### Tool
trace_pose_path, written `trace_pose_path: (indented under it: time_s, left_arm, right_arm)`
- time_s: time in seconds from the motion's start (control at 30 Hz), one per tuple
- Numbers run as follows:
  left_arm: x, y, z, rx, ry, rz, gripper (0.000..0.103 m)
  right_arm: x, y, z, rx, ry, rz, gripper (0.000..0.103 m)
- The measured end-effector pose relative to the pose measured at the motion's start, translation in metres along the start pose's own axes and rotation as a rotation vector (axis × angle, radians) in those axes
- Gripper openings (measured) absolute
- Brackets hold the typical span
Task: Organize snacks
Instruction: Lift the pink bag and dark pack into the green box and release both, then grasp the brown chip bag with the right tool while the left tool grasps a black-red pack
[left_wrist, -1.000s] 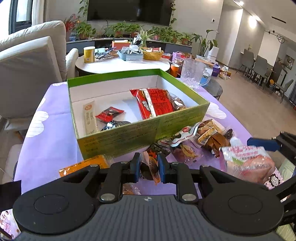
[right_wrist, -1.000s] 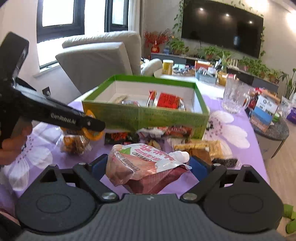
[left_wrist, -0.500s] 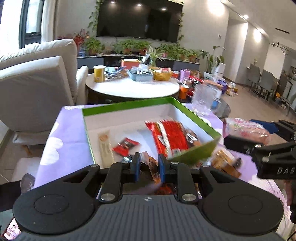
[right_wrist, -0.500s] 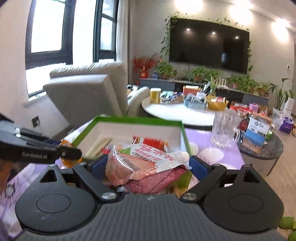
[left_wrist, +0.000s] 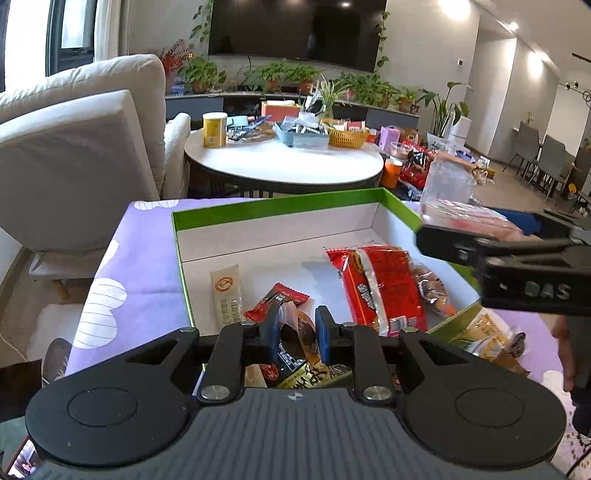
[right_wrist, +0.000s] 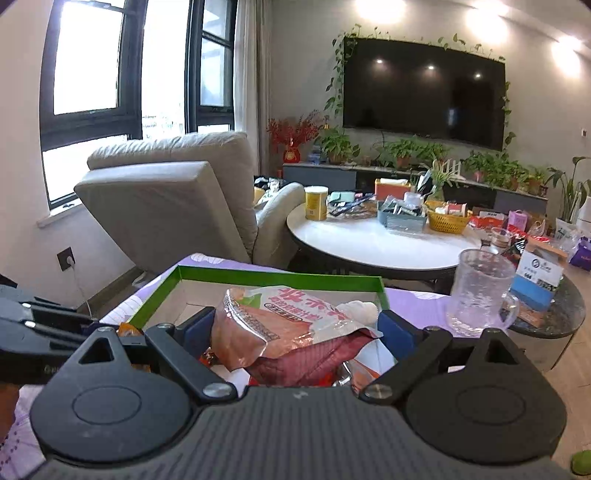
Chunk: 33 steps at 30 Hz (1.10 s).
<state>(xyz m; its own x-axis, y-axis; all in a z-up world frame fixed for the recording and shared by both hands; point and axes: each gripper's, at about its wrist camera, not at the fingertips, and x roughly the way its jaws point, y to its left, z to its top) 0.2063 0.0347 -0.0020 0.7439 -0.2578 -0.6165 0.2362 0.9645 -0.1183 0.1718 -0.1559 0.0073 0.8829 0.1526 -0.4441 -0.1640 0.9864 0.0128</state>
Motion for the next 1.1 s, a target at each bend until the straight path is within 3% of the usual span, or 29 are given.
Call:
trace_pose_path:
  time_s: [0.53,0.63,0.7,0.8,1.1]
  left_arm:
    - [0.036,0.010,0.003,-0.026,0.059,0.007,0.019]
    - [0.036,0.010,0.003,-0.036,0.076,0.006,0.029]
    - [0.036,0.011,0.003,-0.042,0.080,0.011,0.036]
    - [0.034,0.012,0.004,-0.052,0.083,0.015,0.036]
    - [0.021,0.010,0.004,-0.059,0.082,0.016,0.045]
  right_arm:
    - [0.066,-0.009,0.010,0.074,0.104,-0.010,0.062]
    - [0.072,-0.012,0.004,0.116,0.154,-0.014,0.062]
    - [0.067,-0.014,0.000,0.144,0.132,-0.007,0.062]
    - [0.055,-0.016,0.000,0.161,0.086,-0.042,0.062]
    - [0.023,-0.031,0.000,0.227,0.096,-0.040,0.062]
